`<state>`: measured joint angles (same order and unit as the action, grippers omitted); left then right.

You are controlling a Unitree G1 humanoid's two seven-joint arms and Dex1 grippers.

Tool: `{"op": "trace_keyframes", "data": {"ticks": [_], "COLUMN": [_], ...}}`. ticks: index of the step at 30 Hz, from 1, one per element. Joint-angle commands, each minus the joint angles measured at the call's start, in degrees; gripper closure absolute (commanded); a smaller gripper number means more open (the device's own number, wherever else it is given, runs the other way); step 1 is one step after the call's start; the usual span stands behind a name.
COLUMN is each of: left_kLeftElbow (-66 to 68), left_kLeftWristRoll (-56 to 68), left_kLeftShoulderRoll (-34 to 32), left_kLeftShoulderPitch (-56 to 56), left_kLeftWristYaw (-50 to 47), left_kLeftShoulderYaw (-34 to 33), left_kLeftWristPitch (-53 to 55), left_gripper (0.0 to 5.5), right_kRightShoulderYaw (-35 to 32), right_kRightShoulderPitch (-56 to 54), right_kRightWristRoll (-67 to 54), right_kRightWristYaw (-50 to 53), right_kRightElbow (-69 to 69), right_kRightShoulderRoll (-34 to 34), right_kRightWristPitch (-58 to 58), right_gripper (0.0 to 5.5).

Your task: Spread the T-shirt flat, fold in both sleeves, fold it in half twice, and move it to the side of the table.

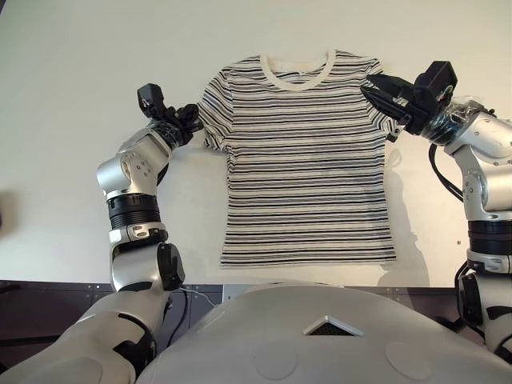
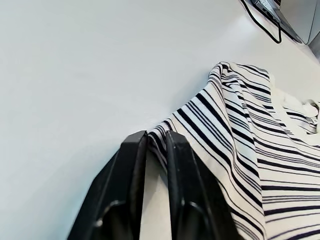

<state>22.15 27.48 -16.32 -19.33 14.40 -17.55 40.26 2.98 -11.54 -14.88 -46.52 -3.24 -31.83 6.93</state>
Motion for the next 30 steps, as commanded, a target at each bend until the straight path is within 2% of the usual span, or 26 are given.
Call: {"op": "trace_keyframes", "data": {"ticks": [1,6,18,30], "left_kLeftElbow": [0.9,-0.56,-15.82,-11.01], "left_kLeftWristRoll": [0.04,1.04,4.41,-0.87], "left_kLeftShoulderRoll": [0.43,0.59,3.63,8.38], "left_kLeftShoulderPitch": [0.38,0.06,-0.99,-7.83], "left_kLeftWristYaw": [-0.41,-0.17,-3.66,-6.71], "left_kLeftShoulderYaw": [-0.2,-1.08,-0.02,5.72], "left_kLeftWristPitch": [2.36,2.8,10.78,7.64], "left_gripper": [5.29,5.37,5.37,5.37], "right_kRightShoulderYaw": [0.28,0.4,0.72,1.81], "right_kRightShoulderPitch": [-0.73,-0.77,0.42,1.02], "right_kRightWristRoll": [0.67,0.92,2.15,3.89], "right_kRightWristYaw": [0.76,1.2,3.28,4.87], "right_kRightElbow": [-0.51,-0.57,-0.95,-0.05], "right_kRightShoulderRoll": [0.91,1.34,3.06,4.85], "right_kRightWristPitch": [-0.13,-0.25,-0.97,-1.98], "right_gripper": [4.69,4.69,4.69,4.69]}}
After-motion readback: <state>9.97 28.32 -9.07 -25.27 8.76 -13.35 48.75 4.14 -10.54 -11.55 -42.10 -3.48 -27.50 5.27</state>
